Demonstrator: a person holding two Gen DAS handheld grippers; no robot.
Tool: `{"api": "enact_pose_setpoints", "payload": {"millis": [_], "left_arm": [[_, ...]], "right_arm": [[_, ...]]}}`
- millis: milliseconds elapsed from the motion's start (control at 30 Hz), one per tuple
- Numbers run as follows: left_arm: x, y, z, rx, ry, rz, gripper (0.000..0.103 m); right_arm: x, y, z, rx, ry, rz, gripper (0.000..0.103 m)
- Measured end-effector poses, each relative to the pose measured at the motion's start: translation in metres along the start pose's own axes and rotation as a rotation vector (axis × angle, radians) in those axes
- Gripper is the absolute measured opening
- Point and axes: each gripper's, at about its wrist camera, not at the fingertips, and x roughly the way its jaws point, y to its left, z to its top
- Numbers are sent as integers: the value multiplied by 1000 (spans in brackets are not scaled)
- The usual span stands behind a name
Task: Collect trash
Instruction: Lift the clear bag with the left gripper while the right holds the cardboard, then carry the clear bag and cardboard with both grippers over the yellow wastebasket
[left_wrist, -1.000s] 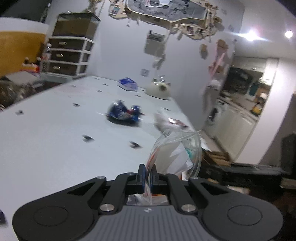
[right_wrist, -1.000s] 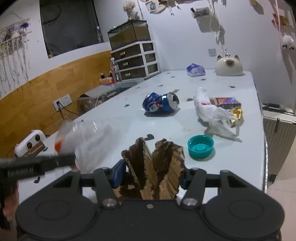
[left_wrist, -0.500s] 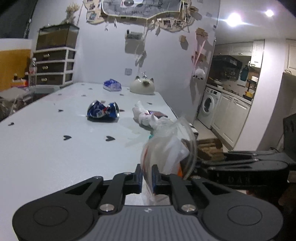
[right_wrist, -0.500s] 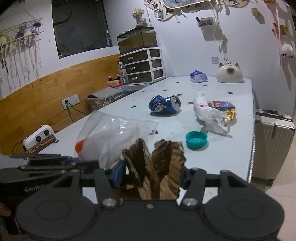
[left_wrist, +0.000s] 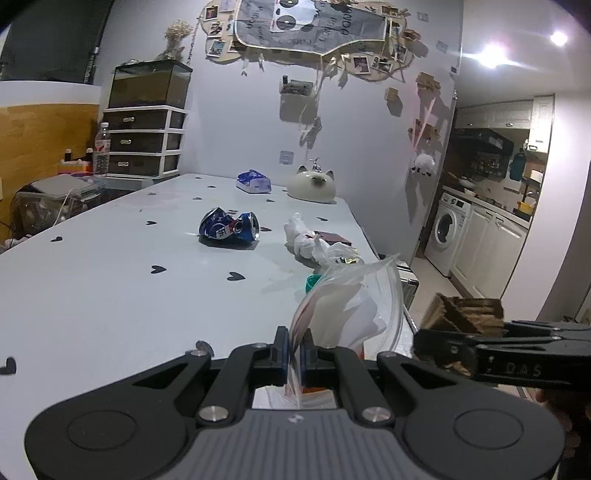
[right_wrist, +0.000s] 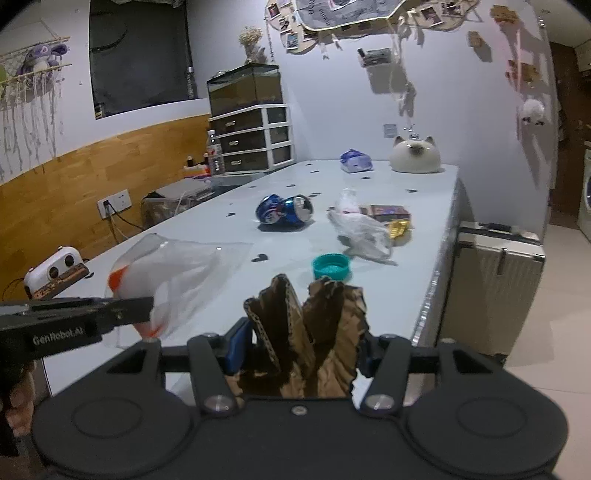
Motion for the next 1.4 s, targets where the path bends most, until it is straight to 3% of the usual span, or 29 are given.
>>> {"api": "enact_pose_setpoints", "payload": {"millis": [400, 900, 1200, 1400], "left_arm": [[-17, -53, -11, 47, -18, -15, 5], [8, -170, -35, 161, 10, -181, 5], [51, -241, -64, 229, 93, -279, 5], [91, -279, -95, 268, 191, -322, 5]], "right_arm": [[-63, -33, -21, -23, -57, -144, 57], [-138, -117, -65, 58, -78, -338, 57], [-159, -181, -107, 174, -50, -436, 58], [-153, -225, -143, 256, 12, -489, 58]]}}
